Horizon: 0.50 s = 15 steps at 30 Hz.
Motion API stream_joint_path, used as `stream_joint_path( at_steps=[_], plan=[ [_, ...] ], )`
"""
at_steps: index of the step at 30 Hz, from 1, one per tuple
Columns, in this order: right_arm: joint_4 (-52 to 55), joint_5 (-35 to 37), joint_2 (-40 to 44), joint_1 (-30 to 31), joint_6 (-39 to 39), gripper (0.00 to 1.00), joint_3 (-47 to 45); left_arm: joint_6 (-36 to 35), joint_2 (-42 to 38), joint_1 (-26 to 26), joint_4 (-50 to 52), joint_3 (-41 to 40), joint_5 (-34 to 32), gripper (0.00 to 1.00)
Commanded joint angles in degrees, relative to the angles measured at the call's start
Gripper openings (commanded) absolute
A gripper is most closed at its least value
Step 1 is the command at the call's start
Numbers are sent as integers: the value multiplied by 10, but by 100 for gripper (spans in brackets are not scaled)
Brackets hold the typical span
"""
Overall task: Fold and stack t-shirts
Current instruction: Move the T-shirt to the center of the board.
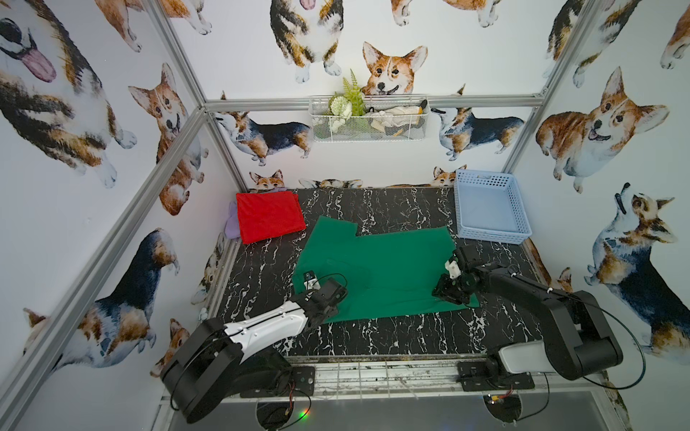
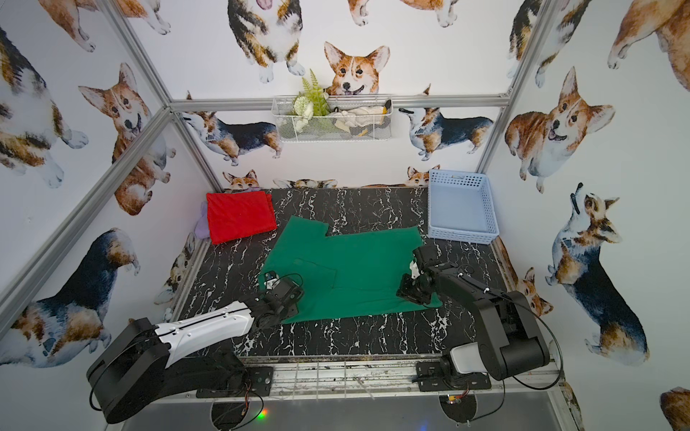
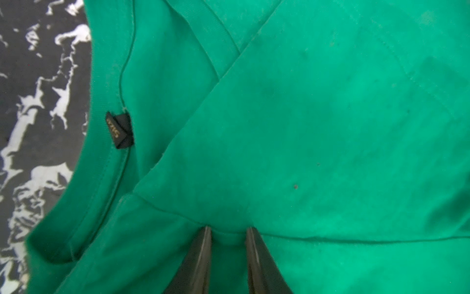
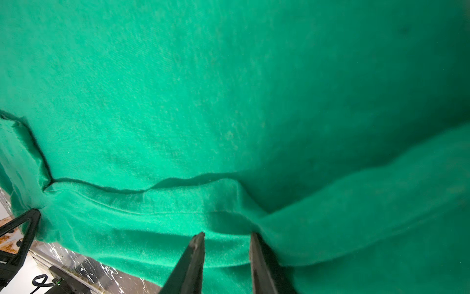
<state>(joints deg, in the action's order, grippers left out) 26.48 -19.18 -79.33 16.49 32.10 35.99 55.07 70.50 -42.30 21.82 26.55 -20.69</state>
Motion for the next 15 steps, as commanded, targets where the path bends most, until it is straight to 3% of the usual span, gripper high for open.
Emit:
stream_joint_path(
  at_steps=[1,7,15],
  plan=[
    [69,35,4,1,11,37,-11,24,-6,-8,90,-11,28,31],
    [77,30,23,1,9,37,-4,6,-51,-18,118,13,22,31],
    [169,50,73,1,-12,41,114,-78,-86,-11,214,181,-13,38]
  ],
)
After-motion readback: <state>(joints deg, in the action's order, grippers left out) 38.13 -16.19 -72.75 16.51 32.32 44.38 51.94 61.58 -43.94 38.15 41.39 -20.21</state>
